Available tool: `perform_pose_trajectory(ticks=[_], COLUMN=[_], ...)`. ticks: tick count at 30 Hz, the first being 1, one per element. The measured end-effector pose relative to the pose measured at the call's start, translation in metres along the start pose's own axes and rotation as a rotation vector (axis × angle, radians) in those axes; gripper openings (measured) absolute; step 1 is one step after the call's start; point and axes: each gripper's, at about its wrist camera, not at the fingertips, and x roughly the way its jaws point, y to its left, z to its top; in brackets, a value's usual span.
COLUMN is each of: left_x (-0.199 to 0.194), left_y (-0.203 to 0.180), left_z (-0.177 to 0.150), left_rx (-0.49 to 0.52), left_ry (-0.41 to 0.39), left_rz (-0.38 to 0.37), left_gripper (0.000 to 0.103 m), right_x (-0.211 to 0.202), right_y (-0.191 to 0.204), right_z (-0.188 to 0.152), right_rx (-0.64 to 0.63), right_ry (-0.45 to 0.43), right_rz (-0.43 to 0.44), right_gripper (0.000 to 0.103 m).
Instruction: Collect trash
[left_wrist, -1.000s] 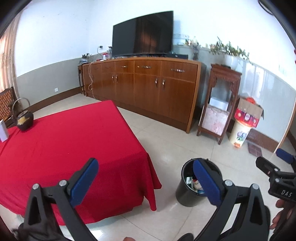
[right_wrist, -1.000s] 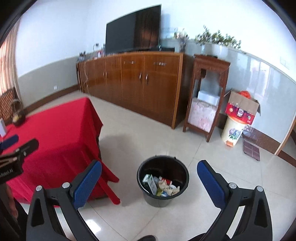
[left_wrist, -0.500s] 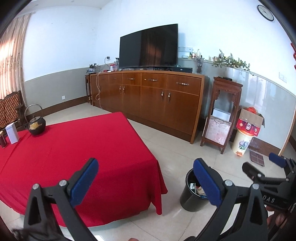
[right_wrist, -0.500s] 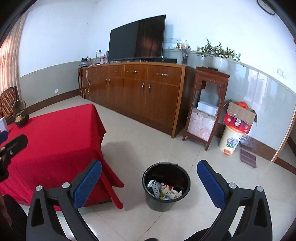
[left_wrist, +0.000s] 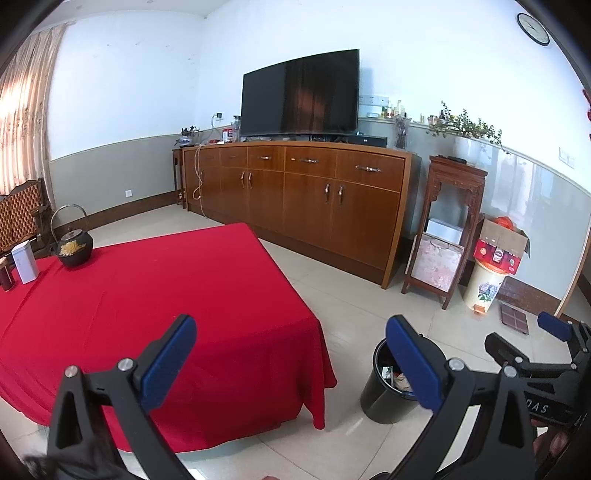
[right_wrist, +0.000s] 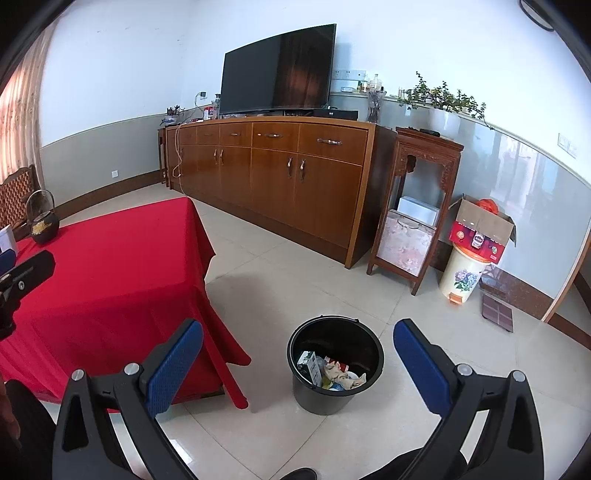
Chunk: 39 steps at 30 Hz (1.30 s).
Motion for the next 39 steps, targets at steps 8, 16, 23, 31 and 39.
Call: perform_pose_trajectory(ticks=[8, 16, 23, 31, 39], left_x=[-0.0009, -0.0003, -0.0018, -0.0023, -0.0021], left_y=[-0.0015, -0.0048, -0.0064, -0.0079, -0.0101], left_z=[-0.0011, -0.0020, -0.0018, -0.0011, -0.0006], left_rx=[0.005, 0.009, 0.012, 0.014, 0.017], left_ry=[0.003, 0.006, 0.005, 0.008, 0.010], left_rz=[-0.006, -0.013, -0.015, -0.019, -0.020], left_gripper=[0.103, 0.103, 0.103, 0.103, 0.103], right_x=[-0.0007, 0.0005, 0.0038, 0.0032, 0.0033], right_y=[-0.0038, -0.0030, -0.0028, -0.0016, -0.0030], right_z=[0.0005, -0.0005, -0.0020, -0.0029, -0.0027], right_rx=[0.005, 0.002, 0.004, 0.002, 0.002], right_ry=[0.000, 0.004, 0.013, 0.014, 0.012], right_rz=[-0.002, 0.001, -0.002, -0.002, -0.005], right_gripper=[0.103, 0.103, 0.103, 0.103, 0.103])
